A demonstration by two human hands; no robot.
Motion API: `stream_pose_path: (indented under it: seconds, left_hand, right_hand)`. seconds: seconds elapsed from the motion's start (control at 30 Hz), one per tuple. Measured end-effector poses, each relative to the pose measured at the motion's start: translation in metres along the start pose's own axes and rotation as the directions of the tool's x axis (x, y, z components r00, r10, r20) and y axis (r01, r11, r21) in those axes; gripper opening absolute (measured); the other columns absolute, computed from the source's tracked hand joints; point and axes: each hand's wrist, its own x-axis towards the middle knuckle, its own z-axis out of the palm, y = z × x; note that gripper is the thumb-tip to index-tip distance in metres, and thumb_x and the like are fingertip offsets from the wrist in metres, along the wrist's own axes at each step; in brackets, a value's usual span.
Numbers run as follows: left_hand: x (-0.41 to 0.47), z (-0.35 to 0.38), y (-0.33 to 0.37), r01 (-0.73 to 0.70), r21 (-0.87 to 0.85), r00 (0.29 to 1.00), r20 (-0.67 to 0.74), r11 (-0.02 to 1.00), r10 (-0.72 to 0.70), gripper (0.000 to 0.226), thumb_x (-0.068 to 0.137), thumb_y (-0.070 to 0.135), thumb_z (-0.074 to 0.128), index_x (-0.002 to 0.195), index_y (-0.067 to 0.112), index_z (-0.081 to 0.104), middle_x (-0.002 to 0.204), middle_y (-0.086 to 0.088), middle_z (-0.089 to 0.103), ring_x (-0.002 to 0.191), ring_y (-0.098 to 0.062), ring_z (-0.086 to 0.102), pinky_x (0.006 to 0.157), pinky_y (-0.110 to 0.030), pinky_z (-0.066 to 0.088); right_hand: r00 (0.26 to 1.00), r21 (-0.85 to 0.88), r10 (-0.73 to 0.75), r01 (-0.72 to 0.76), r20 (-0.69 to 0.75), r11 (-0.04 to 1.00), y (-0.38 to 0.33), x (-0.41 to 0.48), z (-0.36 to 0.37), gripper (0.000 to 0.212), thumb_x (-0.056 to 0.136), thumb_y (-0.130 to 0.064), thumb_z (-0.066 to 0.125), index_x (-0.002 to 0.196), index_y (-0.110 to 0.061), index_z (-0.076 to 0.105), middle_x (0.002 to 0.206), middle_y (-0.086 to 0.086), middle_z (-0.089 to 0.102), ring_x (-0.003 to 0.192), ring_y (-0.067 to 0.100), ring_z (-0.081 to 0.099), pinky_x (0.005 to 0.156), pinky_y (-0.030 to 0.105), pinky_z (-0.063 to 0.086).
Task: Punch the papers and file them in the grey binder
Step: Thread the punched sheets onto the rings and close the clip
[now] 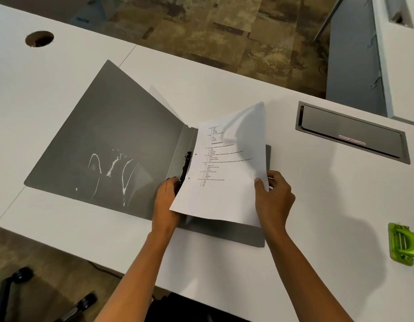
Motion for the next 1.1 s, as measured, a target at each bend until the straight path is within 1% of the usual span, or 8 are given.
stream_pose_path:
  seconds: [0.17, 0.3, 0.43, 0.5, 0.63, 0.73, 0.9, 1.1]
  left_hand:
    - [0.034, -0.026, 0.014, -0.176, 0.198, 0.983, -0.023, 0.964, 0.184, 0.031, 0.088, -0.011, 0.048, 0.106, 0.004, 0.068, 0.104, -0.011, 0.07, 0.096, -0.023, 0.066, 0.087, -0.018, 0.044]
    - [0.058, -0.027, 0.041, -0.036, 0.004, 0.999, -0.022, 0.999, 0.037, 0.023, 0.093, -0.001, 0.05, 0.105, 0.007, 0.068, 0.101, -0.009, 0.071, 0.083, -0.018, 0.068, 0.083, -0.03, 0.056]
    - [0.07, -0.016, 0.062, 0.135, -0.066, 0.991, -0.01, 0.989, -0.136, 0.017, 0.094, 0.013, 0.054, 0.102, 0.011, 0.069, 0.092, -0.004, 0.07, 0.07, -0.012, 0.066, 0.063, -0.018, 0.055]
    - [0.075, -0.01, 0.066, 0.23, -0.127, 0.973, 0.011, 0.965, -0.23, 0.02, 0.094, 0.018, 0.055, 0.105, 0.009, 0.07, 0.095, -0.007, 0.07, 0.079, -0.019, 0.068, 0.073, -0.027, 0.057]
    - [0.085, -0.001, 0.066, 0.462, -0.363, 0.885, 0.123, 0.81, -0.449, 0.023, 0.089, 0.024, 0.061, 0.102, 0.009, 0.071, 0.088, -0.01, 0.066, 0.079, -0.025, 0.06, 0.088, -0.044, 0.053]
    - [0.096, 0.004, 0.062, 0.57, -0.481, 0.806, 0.17, 0.666, -0.567, 0.016, 0.079, 0.027, 0.07, 0.079, 0.011, 0.067, 0.087, -0.009, 0.064, 0.076, -0.023, 0.057, 0.087, -0.044, 0.053]
    - [0.101, 0.003, 0.074, 0.617, -0.496, 0.768, 0.207, 0.611, -0.606, 0.042, 0.078, 0.026, 0.074, 0.112, 0.004, 0.062, 0.105, -0.008, 0.063, 0.092, -0.026, 0.061, 0.086, -0.035, 0.052]
    - [0.107, 0.003, 0.065, 0.667, -0.45, 0.732, 0.247, 0.594, -0.635, 0.046, 0.067, 0.028, 0.079, 0.103, 0.002, 0.066, 0.099, -0.011, 0.069, 0.079, -0.026, 0.062, 0.082, -0.043, 0.055]
  right_hand:
    - [1.0, 0.001, 0.011, -0.011, 0.006, 1.0, 0.003, 0.003, 0.0, 0.024, 0.089, -0.016, 0.062, 0.112, -0.011, 0.062, 0.109, 0.004, 0.067, 0.089, 0.016, 0.06, 0.08, 0.023, 0.048]
    - [1.0, 0.007, 0.011, -0.011, 0.022, 1.0, 0.004, 0.003, 0.001, 0.025, 0.089, -0.017, 0.062, 0.114, -0.01, 0.062, 0.109, 0.004, 0.068, 0.089, 0.015, 0.061, 0.08, 0.023, 0.05]
    - [0.999, 0.014, 0.008, -0.008, 0.031, 1.0, 0.003, 0.001, 0.002, 0.025, 0.089, -0.018, 0.062, 0.113, -0.011, 0.062, 0.108, 0.003, 0.067, 0.087, 0.015, 0.06, 0.081, 0.023, 0.05]
    - [0.999, 0.013, 0.006, -0.006, 0.031, 1.0, 0.003, 0.0, 0.002, 0.026, 0.089, -0.017, 0.062, 0.115, -0.011, 0.062, 0.108, 0.003, 0.067, 0.087, 0.014, 0.059, 0.081, 0.022, 0.048]
    - [1.0, 0.01, 0.012, -0.013, 0.023, 1.0, 0.003, 0.001, 0.004, 0.025, 0.089, -0.017, 0.062, 0.113, -0.01, 0.062, 0.108, 0.005, 0.068, 0.089, 0.016, 0.061, 0.082, 0.023, 0.049]
    - [1.0, 0.0, 0.012, -0.012, 0.026, 1.0, 0.003, 0.002, 0.005, 0.024, 0.089, -0.017, 0.062, 0.112, -0.011, 0.062, 0.108, 0.004, 0.067, 0.087, 0.014, 0.059, 0.081, 0.022, 0.047]
    - [1.0, -0.011, 0.017, -0.017, 0.026, 1.0, 0.003, 0.004, 0.007, 0.023, 0.089, -0.016, 0.062, 0.112, -0.011, 0.062, 0.107, 0.004, 0.067, 0.085, 0.013, 0.057, 0.08, 0.021, 0.045]
    - [0.999, -0.014, 0.016, -0.016, 0.028, 1.0, 0.004, 0.004, 0.005, 0.023, 0.089, -0.016, 0.062, 0.112, -0.011, 0.062, 0.104, 0.003, 0.067, 0.085, 0.014, 0.059, 0.078, 0.019, 0.045]
